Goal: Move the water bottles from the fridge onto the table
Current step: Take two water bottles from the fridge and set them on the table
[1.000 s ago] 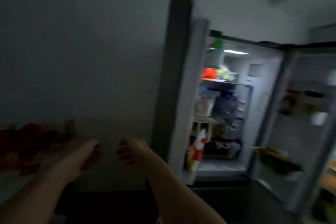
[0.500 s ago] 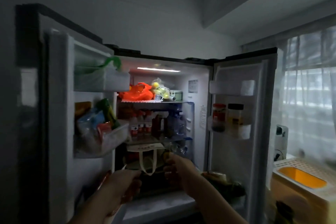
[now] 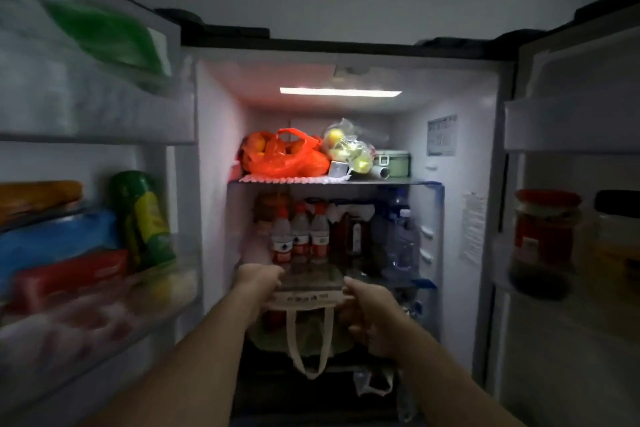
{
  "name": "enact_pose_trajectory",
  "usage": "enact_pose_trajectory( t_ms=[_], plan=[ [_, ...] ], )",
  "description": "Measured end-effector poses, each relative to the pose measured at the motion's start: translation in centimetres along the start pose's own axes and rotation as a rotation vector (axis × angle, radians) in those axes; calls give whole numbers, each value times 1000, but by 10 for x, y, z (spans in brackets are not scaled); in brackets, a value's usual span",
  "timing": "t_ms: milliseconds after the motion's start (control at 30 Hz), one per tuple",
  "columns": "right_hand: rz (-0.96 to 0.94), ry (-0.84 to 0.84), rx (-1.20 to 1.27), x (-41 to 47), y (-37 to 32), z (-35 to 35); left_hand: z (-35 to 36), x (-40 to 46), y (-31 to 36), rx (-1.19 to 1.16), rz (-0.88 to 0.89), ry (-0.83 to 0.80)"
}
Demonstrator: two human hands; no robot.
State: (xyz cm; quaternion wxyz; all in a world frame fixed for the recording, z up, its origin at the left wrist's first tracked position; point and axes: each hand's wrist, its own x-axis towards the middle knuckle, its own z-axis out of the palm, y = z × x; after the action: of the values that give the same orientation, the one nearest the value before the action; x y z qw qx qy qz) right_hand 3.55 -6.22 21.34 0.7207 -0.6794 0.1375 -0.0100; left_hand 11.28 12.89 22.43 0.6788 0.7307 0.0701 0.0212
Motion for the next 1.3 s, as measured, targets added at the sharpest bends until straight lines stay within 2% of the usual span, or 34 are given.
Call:
enact_pose_trajectory(
  t_ms=[200,367,500,567,667,800,933,1067,1200,1300],
  plan=[
    [29,52,-35,125,-35,-16,83,165,11,-78,103,170],
    [8,26,11,216,-46,-24,109,245,26,122,238,319],
    [21,31,-32,282,-49,-6,112,284,25,359,250,257],
    [-37,18,-49,312,-44,5,113,287,16,474,276,286],
    [-199,110,-149,352,-41,27,119,275,5,557,384,318],
    [-280,204,-325,380,-59,52,127,250,4,407,343,210],
    [-374,175,-376,400,-58,52,121,235,-20,238,249,119],
    [-397,138,-510,399,-47,48,112,227,-65,239,202,71],
    [-381,39,-384,370,-25,19,121,230,-60,262,252,134],
    [-336,2,-324,341,0,0,133,226,-58,200,329,91]
  ],
)
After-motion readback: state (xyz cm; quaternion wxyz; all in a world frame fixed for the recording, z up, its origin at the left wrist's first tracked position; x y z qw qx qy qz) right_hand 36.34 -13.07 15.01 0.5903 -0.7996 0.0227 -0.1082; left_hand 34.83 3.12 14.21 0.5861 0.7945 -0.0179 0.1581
